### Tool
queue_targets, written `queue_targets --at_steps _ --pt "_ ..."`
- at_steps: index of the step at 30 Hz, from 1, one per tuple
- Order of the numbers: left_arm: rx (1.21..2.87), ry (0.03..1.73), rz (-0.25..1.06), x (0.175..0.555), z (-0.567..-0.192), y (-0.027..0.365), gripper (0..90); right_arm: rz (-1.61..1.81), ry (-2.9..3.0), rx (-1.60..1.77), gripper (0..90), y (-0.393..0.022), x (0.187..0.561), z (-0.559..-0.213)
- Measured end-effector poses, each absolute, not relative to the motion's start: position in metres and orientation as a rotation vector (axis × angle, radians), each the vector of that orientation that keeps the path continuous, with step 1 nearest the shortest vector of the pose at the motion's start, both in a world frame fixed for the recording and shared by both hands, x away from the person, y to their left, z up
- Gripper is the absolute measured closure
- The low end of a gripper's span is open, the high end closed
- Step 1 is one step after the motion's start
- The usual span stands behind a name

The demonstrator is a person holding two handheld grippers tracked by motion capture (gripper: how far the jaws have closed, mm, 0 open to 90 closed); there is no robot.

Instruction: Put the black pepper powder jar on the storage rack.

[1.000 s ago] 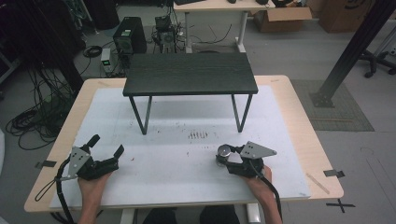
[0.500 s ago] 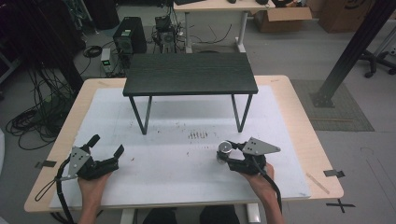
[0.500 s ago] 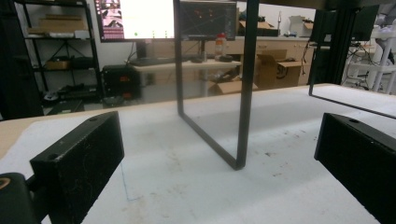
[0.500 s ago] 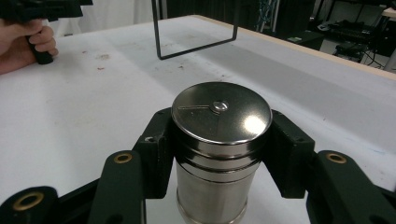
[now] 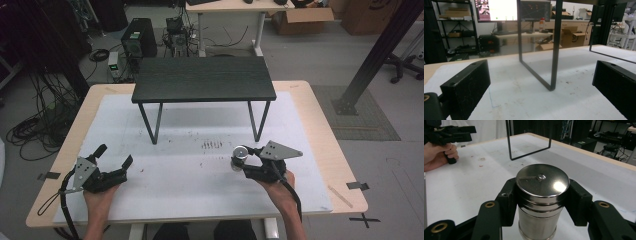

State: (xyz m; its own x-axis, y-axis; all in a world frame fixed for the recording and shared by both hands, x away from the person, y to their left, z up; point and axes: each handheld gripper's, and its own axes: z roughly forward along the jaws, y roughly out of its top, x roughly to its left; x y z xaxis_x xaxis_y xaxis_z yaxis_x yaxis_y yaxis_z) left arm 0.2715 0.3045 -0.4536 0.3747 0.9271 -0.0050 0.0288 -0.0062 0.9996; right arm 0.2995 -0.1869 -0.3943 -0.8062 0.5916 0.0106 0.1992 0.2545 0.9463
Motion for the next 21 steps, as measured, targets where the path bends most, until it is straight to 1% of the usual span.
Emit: queue_targets --at_steps 8,21 --pt "1.389 0.942 0.907 0.272 -0.454 0.305 1.9 1.568 2.2 0.749 49.0 -0.184 0.301 -0.381" --pt "1.39 0.943 0.907 0.272 -0.454 0.304 2.0 1.569 2.213 0.764 49.1 -0.178 0.306 -0.347"
